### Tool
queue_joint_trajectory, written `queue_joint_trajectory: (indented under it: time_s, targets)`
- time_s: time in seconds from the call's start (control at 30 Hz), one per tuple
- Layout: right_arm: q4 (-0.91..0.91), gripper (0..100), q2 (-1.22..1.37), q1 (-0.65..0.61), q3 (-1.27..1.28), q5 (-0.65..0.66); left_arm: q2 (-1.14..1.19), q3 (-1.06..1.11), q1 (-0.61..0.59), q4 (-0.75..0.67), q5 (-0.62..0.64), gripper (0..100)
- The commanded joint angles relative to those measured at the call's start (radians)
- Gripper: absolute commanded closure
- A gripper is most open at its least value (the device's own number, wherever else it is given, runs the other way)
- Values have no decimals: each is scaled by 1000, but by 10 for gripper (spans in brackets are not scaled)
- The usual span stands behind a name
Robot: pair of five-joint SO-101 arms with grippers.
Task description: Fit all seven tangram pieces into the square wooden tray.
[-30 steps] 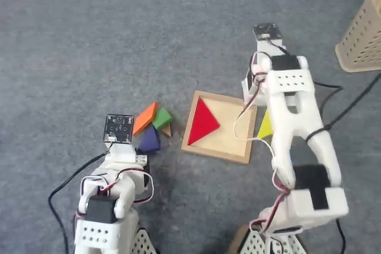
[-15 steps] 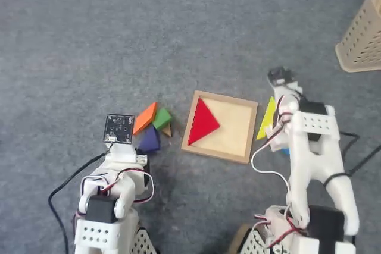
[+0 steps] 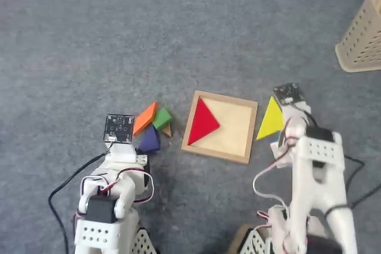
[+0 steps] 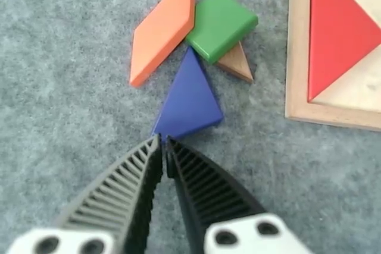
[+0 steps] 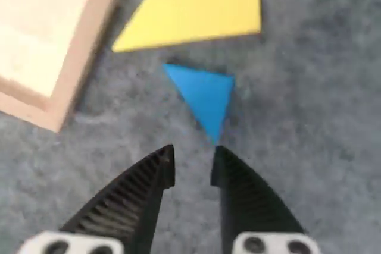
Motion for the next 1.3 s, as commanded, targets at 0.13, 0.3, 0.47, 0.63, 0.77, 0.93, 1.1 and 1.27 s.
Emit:
queue_joint_trajectory:
  time_s: [0.13, 0.3, 0.47, 0.63, 0.77, 0.93, 1.1, 1.27]
  targets:
    - [-2, 992, -203, 50, 135, -14, -15, -8, -3, 5, -3, 987]
    - [4, 991, -268, 145, 215, -12, -15, -8, -3, 5, -3, 987]
    - [-114, 991, -329, 134, 344, -12, -15, -8, 3, 5, 0, 987]
    - [-101, 989, -374, 84, 359, -11, -15, -8, 5, 5, 0, 987]
    - [-101, 989, -384, 71, 382, 49, -17, -10, -2, -8, -6, 986]
    - [-102, 989, -384, 71, 385, 58, -18, -99, -213, -141, -285, 985]
    - [-101, 989, -384, 71, 387, 66, -11, -245, -338, -219, -569, 985]
    - [-101, 989, -384, 71, 388, 66, 189, -384, -338, -204, -572, 984]
